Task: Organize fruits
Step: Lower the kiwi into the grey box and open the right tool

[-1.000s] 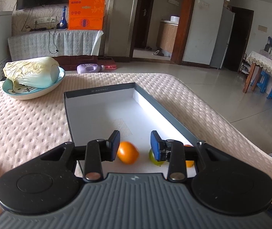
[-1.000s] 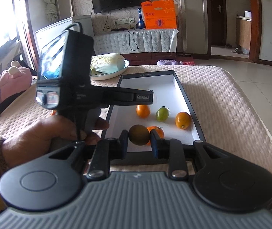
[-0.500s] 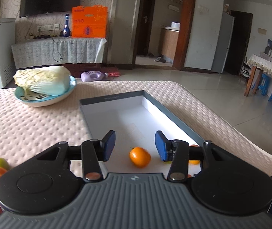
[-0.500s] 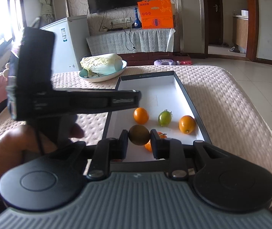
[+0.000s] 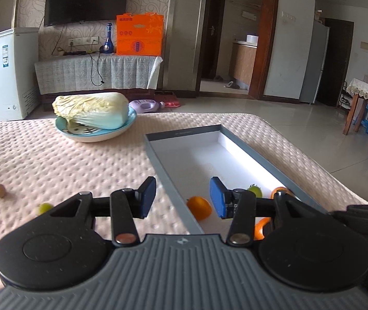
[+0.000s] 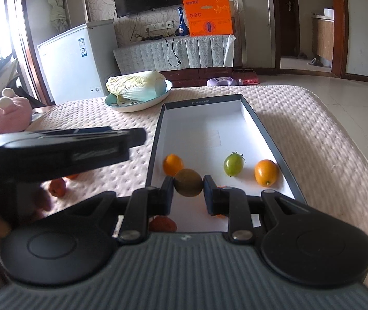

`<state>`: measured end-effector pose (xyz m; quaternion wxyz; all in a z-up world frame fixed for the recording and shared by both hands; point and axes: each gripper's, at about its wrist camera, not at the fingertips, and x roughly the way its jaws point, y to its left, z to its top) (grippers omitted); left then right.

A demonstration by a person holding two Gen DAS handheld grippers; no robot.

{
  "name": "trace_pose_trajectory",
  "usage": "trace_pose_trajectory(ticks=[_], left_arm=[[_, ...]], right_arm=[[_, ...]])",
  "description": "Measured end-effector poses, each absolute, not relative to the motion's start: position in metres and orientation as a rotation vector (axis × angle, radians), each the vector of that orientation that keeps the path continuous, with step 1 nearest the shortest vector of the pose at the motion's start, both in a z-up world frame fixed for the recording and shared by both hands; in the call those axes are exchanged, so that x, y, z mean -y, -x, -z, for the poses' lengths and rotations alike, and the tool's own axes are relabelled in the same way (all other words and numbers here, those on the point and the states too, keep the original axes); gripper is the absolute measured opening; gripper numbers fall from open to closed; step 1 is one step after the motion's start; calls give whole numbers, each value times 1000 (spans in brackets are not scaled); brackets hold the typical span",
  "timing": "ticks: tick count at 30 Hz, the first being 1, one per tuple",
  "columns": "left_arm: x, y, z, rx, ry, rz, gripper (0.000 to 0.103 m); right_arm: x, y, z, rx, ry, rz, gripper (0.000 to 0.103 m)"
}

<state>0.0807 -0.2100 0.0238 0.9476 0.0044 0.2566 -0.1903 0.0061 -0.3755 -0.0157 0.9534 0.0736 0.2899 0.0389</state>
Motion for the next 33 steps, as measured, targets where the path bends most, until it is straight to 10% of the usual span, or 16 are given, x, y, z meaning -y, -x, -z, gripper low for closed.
trace_pose_trajectory(ticks=[33], left_arm=[[127, 16, -34, -569, -6, 304, 52]], right_arm=[[352, -19, 21, -608, -191, -110, 28]])
